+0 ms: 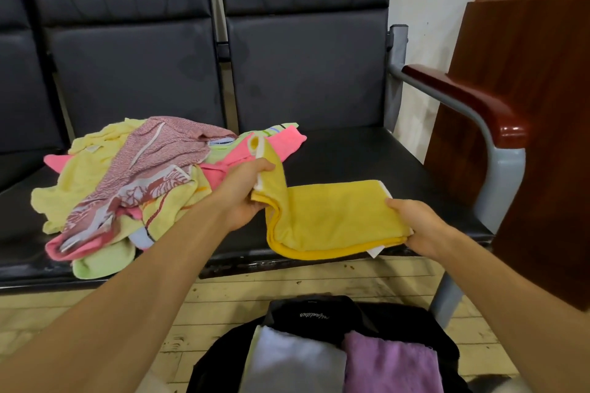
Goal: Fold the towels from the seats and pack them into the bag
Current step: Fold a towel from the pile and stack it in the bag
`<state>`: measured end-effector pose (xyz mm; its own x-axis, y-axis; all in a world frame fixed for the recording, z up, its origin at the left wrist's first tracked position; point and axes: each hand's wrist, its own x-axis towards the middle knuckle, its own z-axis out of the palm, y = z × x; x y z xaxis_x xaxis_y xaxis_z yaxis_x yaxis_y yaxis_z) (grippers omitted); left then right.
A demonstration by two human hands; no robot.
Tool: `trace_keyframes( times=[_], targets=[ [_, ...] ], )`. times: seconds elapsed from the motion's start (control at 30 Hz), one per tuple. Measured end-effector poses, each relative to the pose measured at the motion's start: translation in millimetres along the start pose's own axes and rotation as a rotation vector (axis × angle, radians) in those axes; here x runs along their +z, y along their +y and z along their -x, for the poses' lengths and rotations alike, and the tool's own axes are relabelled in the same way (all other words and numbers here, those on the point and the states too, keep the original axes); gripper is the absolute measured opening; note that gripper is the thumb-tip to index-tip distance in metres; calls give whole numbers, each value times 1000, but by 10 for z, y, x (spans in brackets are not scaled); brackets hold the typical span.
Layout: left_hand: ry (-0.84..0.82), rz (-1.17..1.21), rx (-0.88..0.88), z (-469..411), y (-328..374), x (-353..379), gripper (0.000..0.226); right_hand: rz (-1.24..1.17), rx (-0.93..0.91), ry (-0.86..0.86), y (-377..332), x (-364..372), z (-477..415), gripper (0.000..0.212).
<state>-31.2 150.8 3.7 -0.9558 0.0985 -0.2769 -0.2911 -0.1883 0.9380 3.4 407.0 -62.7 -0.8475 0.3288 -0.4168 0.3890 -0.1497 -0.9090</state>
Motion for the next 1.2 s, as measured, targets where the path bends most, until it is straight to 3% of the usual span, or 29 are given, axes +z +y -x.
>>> trace_keyframes(
  times=[0.17,0.3,0.4,0.47,0.57,0.67,0.7,0.8,0.87,0.93,1.03,1.2],
  targets=[
    [-97,-221,-64,-64,-77,726,9,-139,75,-126,-1,-106,-57,22],
    [-142,-409,-105,-221,-387,1161,22,-140,61,-155,45,-152,-174,30],
    [-168,-558,-113,-254,-613,1391,7,-141,65,-171,74,-171,-242,30],
    [-201,-608,-93,-267,-677,1492,13,-187,76,-178,67,-168,-266,30],
    [-253,-476,-169,-281,-633,1468,21,-233,74,-187,31,-132,-264,48],
    [-339,-374,-211,-191,-565,1262,17,-74,17,-199,47,-91,-274,82],
    [-345,-353,-185,-169,-572,1183,19,-13,-13,-176,55,-69,-249,78],
    [-171,-303,-15,-96,-601,952,28,160,-135,-72,75,10,-160,23],
    [23,-330,127,-54,-627,763,30,203,-209,-34,73,30,-89,4],
    [155,-385,203,23,-684,548,32,177,-248,-98,49,49,21,11],
    [214,-419,202,143,-827,278,33,93,-245,-230,-23,120,266,21],
    [91,-165,-67,375,-1028,177,20,-115,-113,-320,-53,179,640,30]
  ],
)
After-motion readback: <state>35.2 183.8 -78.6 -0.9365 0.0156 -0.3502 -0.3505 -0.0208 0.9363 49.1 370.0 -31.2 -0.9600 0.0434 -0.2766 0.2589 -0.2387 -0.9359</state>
